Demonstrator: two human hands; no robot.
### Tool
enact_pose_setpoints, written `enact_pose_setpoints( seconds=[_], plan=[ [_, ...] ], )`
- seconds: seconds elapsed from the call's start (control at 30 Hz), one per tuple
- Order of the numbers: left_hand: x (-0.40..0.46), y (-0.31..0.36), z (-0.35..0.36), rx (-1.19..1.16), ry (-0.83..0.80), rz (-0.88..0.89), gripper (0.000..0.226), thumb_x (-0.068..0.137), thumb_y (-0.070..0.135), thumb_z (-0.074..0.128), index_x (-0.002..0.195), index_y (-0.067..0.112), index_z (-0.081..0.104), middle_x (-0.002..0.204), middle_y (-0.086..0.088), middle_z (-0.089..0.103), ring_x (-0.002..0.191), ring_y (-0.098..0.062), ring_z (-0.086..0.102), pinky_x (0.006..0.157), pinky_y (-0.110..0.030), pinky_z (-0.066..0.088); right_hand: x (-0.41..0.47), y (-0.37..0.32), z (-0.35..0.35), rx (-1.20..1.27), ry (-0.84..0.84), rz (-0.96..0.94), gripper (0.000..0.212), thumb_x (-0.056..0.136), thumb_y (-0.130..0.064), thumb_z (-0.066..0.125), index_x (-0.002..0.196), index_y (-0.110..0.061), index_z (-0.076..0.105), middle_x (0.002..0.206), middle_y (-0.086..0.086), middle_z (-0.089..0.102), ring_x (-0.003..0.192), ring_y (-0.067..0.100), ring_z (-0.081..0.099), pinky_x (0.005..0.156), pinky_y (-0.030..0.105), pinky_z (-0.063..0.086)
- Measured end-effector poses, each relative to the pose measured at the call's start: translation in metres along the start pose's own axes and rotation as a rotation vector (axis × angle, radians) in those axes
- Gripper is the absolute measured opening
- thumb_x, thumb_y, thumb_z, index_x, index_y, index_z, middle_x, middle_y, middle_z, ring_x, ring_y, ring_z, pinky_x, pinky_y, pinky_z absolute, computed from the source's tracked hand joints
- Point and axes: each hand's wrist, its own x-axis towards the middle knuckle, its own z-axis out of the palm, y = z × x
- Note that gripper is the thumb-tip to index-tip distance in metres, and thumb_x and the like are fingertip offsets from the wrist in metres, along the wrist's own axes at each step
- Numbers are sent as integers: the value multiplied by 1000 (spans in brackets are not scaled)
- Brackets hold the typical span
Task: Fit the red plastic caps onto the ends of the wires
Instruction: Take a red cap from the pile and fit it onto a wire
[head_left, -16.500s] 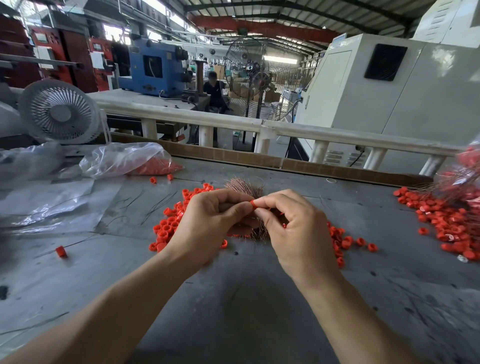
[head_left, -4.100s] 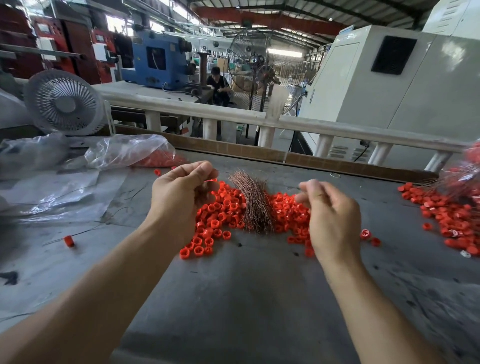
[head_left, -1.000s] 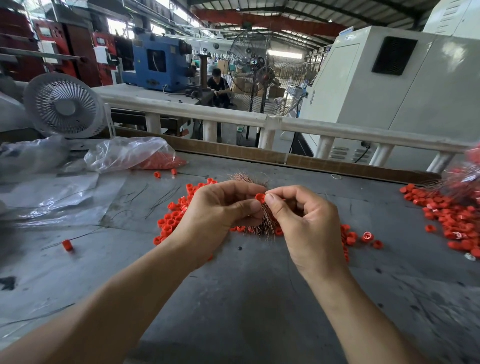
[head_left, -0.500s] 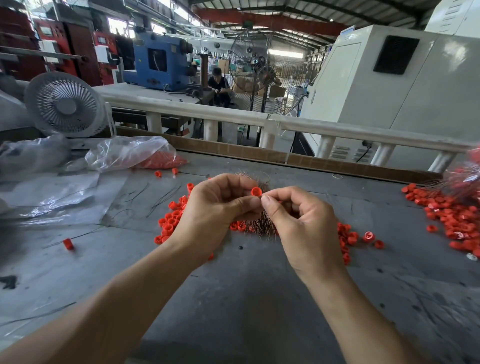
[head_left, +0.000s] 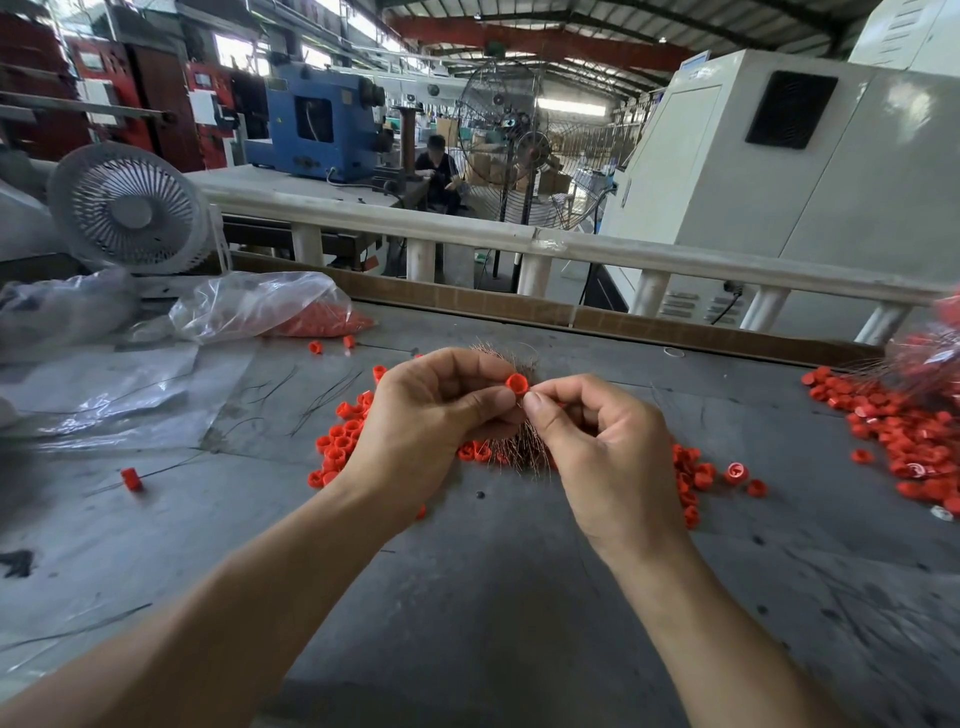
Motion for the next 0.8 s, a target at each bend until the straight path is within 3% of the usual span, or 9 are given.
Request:
enact_pose_setpoints(
  seconds=[0.2,0.37,0.5,0.63,0.8],
  plan=[
    [-1,1,-1,31,5,-11,15,90,1,67,103,-1,73,88,-15,77,79,-22,74,74,-30,63,1,3,0,38,31,47,11,93,-18,74,85,-26,75,77,-5,75,71,11,69,64,17,51],
    [-1,3,-1,15,1,-28,14,89,3,67,101,1,75,88,-15,77,79,-22,75,72,-28,62,1,4,-1,30,31,50,11,93,-18,73,86,-26,75,76,-1,75,72,19,70,64,24,55],
    [0,2,0,-26,20,-60,12,87,0,67,98,1,73,82,-11,76,75,-18,74,70,-27,61,1,3,0,45,12,44,13,94,-15,72,86,-26,75,71,3,71,63,14,62,59,22,49],
    [0,2,-2,-41,-6,-95,25,78,9,71,102,8,77,88,-13,77,80,-20,74,72,-28,61,2,2,-1,50,-20,42,16,95,-13,70,85,-25,75,60,-9,61,55,3,50,54,15,42],
    [0,3,-2,-17,-28,-104,24,89,2,65,93,17,83,88,-12,76,80,-19,72,75,-29,61,1,2,-2,112,-55,74,21,96,-12,59,88,-24,74,55,-9,49,53,9,43,49,18,36]
  ],
)
